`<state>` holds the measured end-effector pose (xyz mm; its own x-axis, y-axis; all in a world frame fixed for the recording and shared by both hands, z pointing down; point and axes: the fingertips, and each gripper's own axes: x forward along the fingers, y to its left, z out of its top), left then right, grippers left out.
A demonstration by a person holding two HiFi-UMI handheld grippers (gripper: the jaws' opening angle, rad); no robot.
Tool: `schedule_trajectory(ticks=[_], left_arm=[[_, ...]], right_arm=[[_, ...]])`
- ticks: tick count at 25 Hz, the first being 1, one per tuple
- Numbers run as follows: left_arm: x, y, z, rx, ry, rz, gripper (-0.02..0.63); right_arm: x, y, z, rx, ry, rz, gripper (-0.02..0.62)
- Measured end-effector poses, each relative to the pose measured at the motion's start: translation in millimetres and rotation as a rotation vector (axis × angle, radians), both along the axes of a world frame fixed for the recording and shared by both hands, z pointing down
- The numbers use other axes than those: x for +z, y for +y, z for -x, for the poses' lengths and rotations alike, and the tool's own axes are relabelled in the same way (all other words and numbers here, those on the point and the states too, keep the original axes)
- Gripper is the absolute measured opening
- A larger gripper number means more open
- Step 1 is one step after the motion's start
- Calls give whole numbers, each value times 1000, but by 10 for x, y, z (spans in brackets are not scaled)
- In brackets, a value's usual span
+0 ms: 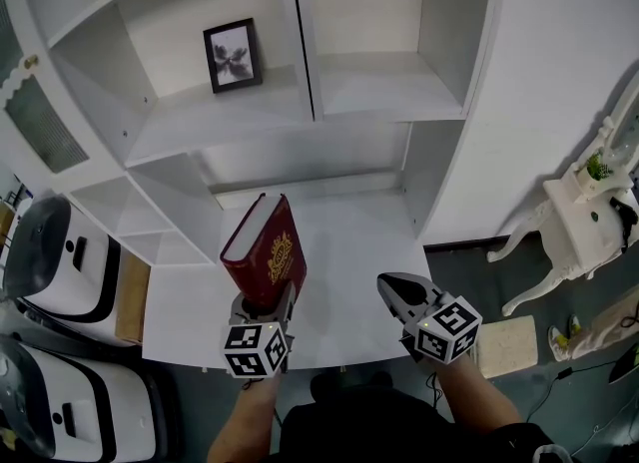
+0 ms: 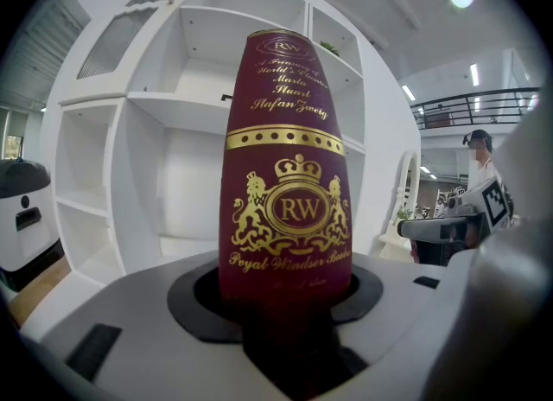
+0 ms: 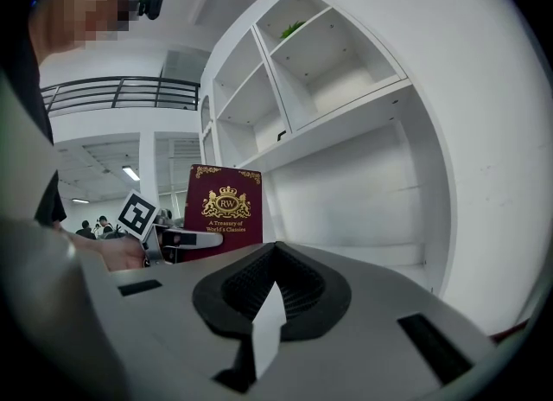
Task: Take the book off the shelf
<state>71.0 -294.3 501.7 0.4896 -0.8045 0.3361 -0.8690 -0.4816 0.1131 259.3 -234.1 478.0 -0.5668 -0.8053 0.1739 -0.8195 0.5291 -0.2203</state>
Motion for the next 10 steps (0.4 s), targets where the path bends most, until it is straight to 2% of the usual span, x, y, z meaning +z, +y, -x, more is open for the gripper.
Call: schedule_trajectory(ticks=[10], left_arm=[[41, 37, 29, -3, -6, 10, 230]], right_arm=[[13, 22, 31, -4, -6, 0, 12]])
